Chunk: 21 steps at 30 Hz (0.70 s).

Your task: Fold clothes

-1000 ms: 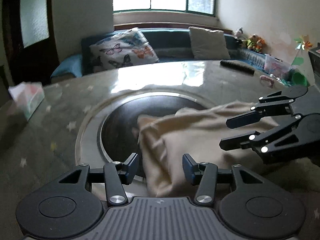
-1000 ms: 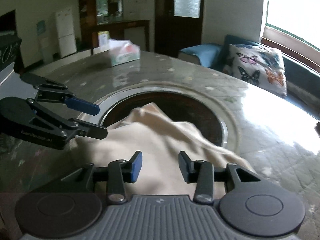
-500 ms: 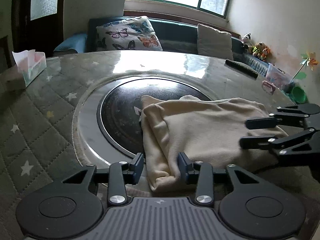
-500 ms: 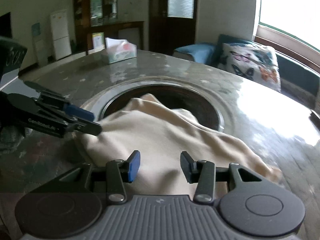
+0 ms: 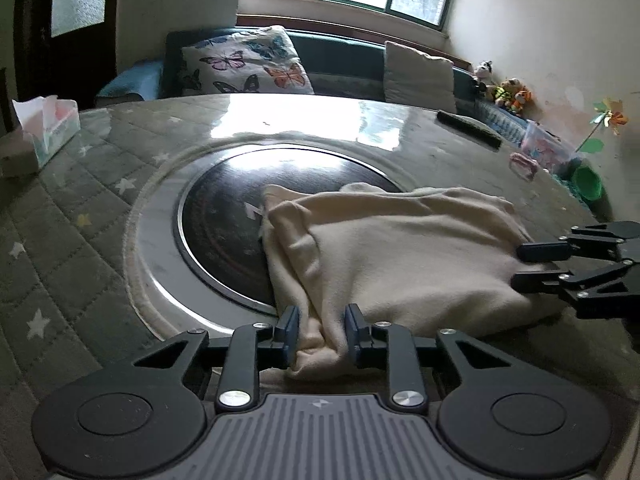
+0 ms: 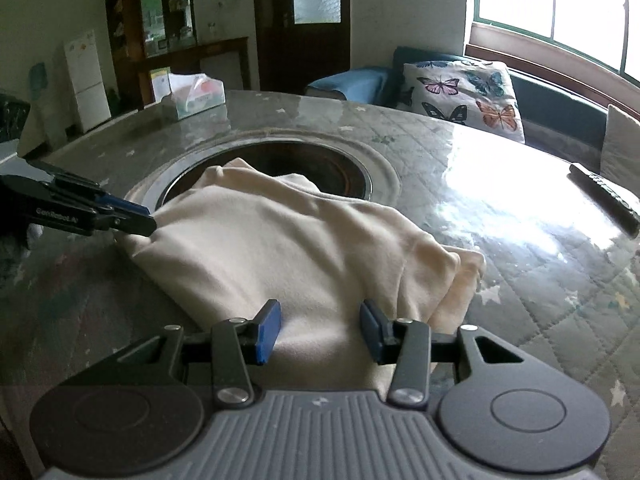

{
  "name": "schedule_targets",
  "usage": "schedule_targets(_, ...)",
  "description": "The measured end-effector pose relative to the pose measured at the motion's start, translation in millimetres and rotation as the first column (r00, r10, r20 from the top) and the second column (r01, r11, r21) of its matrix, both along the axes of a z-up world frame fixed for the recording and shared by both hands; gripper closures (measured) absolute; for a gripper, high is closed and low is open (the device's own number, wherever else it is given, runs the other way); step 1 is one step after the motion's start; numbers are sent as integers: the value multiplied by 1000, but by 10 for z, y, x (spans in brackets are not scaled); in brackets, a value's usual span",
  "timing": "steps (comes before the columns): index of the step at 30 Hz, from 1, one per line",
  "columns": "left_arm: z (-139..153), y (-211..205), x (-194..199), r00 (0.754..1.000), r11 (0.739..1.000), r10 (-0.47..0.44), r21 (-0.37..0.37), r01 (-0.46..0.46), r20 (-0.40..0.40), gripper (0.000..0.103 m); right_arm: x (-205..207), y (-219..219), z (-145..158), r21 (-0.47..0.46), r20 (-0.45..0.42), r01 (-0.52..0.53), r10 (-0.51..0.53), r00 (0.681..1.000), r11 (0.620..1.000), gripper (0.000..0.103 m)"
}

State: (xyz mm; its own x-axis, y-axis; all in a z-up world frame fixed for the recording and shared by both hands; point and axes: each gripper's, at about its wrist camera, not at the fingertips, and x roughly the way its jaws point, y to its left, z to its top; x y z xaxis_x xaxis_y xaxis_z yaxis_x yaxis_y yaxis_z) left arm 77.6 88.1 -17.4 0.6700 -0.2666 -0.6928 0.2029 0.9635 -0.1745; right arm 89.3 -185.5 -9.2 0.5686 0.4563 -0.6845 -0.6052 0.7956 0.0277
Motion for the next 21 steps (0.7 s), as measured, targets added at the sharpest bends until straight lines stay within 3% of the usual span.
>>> schedule_targets(9, 67, -164, -216, 996, 996, -84, -5, 84, -9, 72, -61, -157, 51, -51, -26, -14, 13, 1000, 999, 60)
schedule_targets(15, 226, -133, -158, 997, 998, -56, 43, 54, 48, 73, -29, -224, 200, 7, -5, 17, -17, 1000, 1000, 61)
schedule_targets(21, 235, -214, 108, 997, 996, -43, 75, 39, 64, 73, 262, -177, 172, 66, -3, 78, -78, 997, 995, 61)
